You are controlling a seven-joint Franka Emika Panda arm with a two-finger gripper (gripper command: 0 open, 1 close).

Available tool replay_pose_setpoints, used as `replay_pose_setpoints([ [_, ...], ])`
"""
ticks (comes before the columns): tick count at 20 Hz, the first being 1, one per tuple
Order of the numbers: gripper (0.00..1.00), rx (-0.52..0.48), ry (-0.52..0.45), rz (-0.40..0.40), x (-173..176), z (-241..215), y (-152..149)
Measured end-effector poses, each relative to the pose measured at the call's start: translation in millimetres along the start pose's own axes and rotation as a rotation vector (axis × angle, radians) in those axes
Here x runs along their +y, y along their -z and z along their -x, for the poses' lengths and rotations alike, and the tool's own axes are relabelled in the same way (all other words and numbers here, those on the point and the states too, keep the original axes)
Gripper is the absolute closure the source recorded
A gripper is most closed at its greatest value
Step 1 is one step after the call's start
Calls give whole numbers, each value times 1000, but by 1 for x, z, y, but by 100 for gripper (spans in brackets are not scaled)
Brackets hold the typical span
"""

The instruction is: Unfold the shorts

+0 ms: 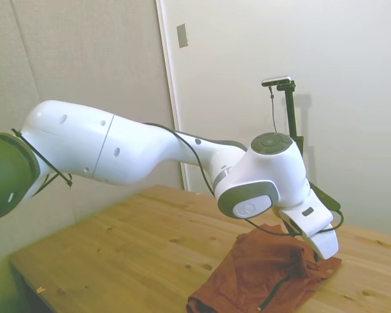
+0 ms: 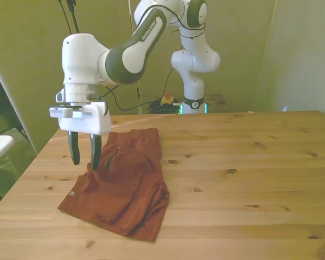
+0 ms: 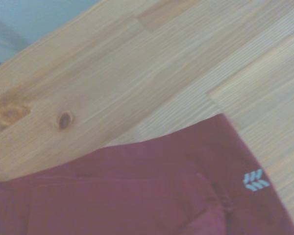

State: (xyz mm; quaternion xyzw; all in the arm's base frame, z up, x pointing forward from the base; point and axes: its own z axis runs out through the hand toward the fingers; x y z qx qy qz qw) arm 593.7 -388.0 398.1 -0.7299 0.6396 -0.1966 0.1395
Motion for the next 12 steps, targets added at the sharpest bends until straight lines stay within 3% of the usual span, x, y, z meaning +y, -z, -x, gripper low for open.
replay_pose_setpoints([
  [1,0,-9,4,3,-2,4,-8],
  [2,100,-18,8,7,-3,8,-14],
  [12,100,-44,10,13,-4,20,-34],
])
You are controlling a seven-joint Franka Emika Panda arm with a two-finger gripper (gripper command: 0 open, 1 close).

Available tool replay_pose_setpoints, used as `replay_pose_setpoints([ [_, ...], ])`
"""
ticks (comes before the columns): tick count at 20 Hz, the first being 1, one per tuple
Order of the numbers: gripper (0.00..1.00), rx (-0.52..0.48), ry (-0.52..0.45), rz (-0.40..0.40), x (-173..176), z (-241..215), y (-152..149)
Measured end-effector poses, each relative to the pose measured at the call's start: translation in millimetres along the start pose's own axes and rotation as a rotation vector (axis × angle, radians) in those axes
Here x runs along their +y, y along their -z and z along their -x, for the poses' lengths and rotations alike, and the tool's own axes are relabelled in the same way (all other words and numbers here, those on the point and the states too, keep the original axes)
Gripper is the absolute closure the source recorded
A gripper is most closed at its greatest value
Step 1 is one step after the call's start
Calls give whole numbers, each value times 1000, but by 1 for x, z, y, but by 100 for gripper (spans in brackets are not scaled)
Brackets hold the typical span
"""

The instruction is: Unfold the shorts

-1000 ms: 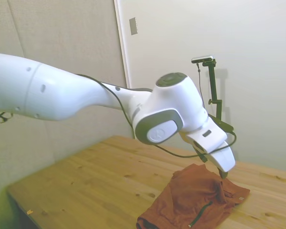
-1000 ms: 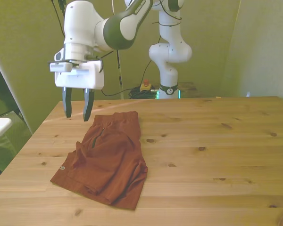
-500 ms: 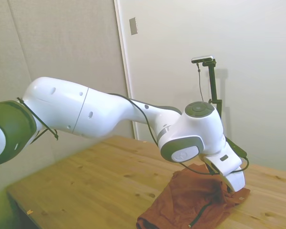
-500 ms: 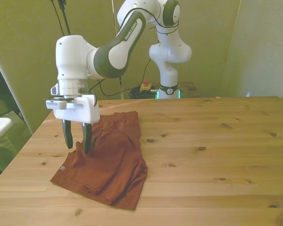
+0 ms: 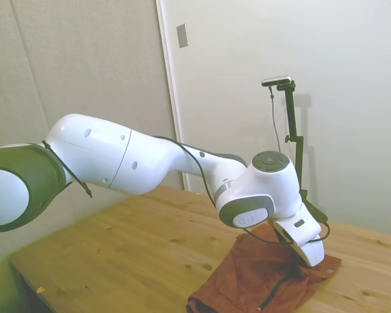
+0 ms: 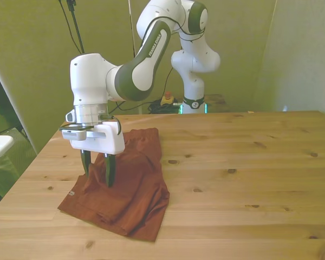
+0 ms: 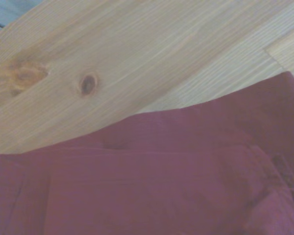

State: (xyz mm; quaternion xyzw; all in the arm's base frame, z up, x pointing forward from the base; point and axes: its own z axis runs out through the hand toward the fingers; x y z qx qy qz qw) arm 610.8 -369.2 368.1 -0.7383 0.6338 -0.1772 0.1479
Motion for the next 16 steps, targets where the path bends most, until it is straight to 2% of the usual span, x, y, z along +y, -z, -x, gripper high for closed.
replay_pose_setpoints([
  [16,100,-3,3,0,-2,1,-4],
])
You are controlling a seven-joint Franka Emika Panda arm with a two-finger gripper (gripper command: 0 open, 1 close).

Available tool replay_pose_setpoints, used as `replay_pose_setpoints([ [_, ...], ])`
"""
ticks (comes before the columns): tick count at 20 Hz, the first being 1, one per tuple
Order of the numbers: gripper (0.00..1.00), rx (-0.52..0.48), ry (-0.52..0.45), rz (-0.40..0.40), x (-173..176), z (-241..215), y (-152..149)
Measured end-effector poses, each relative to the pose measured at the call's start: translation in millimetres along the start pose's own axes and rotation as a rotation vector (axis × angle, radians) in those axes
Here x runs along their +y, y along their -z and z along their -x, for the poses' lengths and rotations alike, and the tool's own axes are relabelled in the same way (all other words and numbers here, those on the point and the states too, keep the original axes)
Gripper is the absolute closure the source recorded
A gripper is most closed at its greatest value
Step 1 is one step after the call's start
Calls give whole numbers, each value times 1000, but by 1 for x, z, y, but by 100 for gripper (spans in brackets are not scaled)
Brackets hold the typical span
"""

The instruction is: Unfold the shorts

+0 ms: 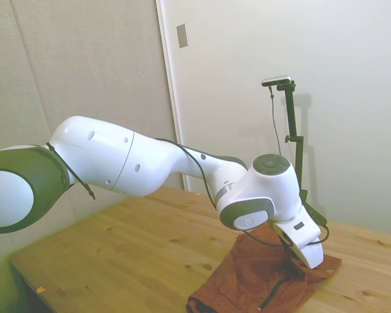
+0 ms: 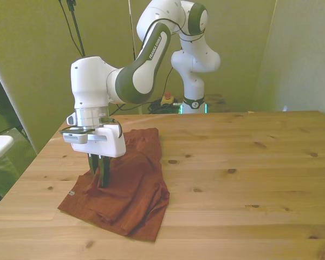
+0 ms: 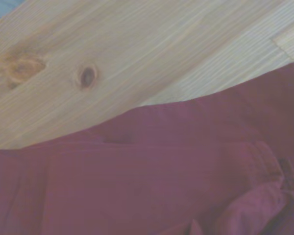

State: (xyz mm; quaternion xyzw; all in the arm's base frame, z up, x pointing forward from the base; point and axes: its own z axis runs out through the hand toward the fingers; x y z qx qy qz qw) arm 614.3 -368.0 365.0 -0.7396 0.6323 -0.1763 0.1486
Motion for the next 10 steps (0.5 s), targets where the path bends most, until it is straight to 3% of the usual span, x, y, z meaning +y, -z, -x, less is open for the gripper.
replay_pose_setpoints([
  [5,100,14,32,-20,-8,-4,12],
  [10,100,22,94,-68,-35,21,48],
])
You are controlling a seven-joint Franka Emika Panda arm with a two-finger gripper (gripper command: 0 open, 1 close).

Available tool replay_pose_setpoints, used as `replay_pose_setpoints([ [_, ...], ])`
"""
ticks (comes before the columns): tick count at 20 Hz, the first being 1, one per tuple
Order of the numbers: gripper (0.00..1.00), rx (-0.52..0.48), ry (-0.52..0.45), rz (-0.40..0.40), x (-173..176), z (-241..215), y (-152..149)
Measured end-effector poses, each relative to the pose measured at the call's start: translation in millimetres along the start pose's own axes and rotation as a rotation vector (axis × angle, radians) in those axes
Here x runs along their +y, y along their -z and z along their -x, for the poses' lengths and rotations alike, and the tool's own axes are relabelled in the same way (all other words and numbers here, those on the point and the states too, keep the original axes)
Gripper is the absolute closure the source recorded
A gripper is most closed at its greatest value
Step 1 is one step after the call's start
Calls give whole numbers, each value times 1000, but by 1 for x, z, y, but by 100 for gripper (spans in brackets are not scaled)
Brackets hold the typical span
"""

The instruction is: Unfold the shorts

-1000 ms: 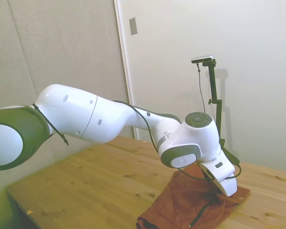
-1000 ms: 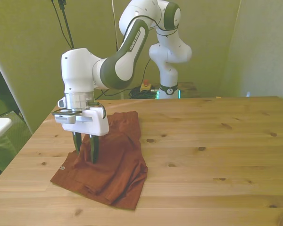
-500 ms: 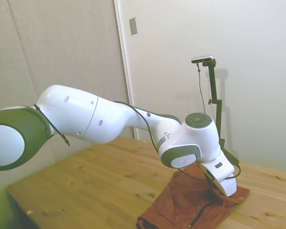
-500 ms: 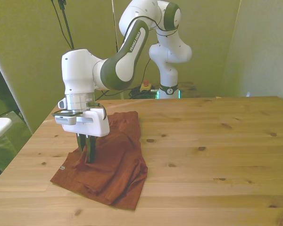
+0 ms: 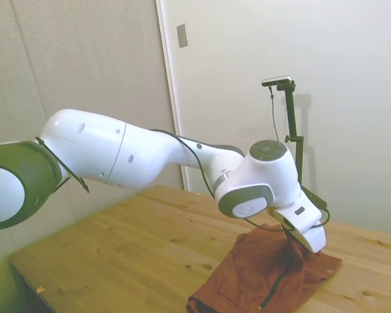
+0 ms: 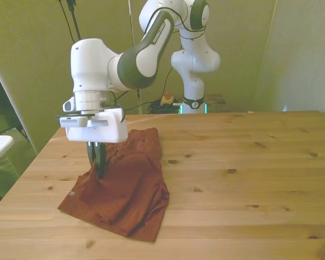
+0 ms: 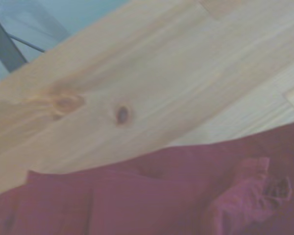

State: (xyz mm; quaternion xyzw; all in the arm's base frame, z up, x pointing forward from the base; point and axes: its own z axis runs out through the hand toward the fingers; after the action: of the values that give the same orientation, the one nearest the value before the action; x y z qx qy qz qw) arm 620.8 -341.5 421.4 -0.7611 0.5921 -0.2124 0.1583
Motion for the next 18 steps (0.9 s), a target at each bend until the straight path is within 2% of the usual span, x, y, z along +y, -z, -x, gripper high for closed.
replay_pose_setpoints([
  [3,100,-4,74,-16,-27,44,18],
  [4,100,-6,107,-5,-29,71,23],
  [8,100,12,149,-18,-44,88,33],
  [11,100,30,214,-31,-74,141,44],
  [14,100,48,307,-19,-102,213,39],
  [17,100,75,410,16,-116,290,15],
  [18,0,77,438,34,-116,311,4],
])
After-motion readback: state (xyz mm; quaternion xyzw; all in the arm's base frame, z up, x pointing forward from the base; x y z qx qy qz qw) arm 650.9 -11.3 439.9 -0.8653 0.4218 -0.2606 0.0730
